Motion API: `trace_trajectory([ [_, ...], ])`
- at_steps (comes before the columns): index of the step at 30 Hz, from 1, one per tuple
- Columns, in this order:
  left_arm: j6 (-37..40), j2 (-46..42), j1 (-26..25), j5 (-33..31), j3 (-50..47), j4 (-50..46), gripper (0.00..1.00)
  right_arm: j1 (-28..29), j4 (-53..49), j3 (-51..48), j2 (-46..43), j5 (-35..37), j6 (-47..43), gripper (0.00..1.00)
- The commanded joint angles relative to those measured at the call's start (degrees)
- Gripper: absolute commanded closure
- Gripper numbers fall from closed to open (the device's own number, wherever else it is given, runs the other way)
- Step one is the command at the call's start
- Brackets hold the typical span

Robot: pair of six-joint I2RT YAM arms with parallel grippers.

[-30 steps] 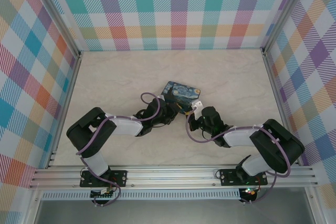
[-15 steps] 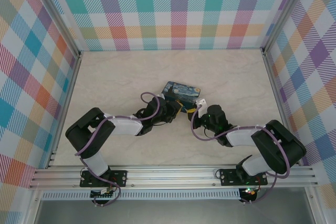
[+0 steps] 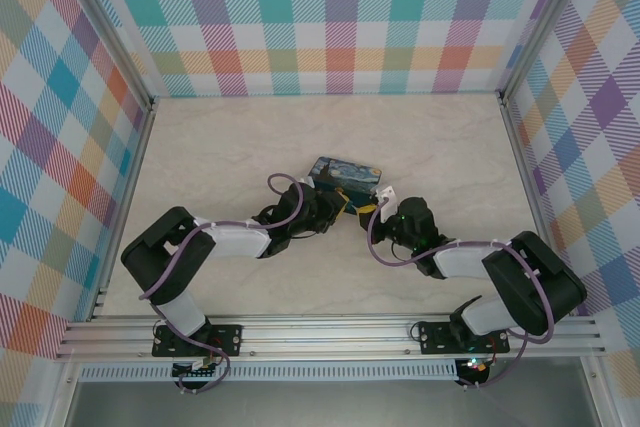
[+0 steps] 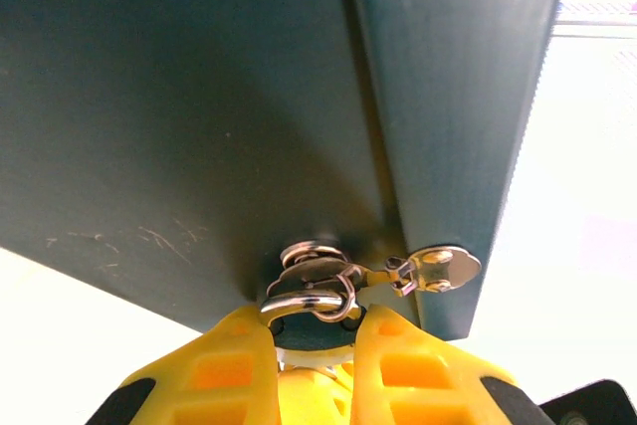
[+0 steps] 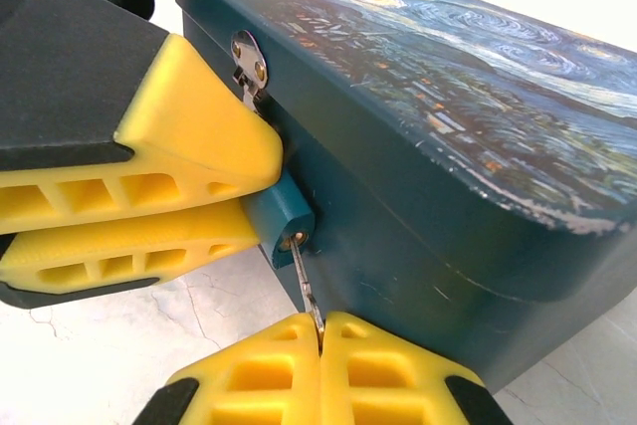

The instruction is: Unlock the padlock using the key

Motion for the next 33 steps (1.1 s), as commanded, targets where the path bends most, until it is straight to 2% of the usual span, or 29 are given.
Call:
trace_trajectory([
  [1, 1.28, -1.56, -2.33, 8.19, 0.39, -0.45, 0.92, -0.21, 5.58, 3.69, -1.75, -1.33, -2.17, 0.94],
  [5, 1.86, -1.87, -2.12, 8.25, 0.43, -1.13, 0.92, -0.94, 4.40, 3.78, -2.24, -1.09, -3.29, 0.94],
  [17, 2.28, -1.07, -1.89, 8.84, 1.01, -1.13, 0.92, -3.61, 4.65, 4.04, -1.33, -7.02, -1.21, 0.94],
  [24, 2.22, -0.93, -1.90, 9.41, 1.29, -0.53, 0.92, -3.74, 7.61, 4.74, 1.72, -10.17, 1.05, 0.94],
  [33, 3.94, -0.87, -1.68, 9.39, 0.07, -0.81, 0.92, -7.27, 7.42, 6.05, 2.18, -17.09, 7.56, 0.94],
])
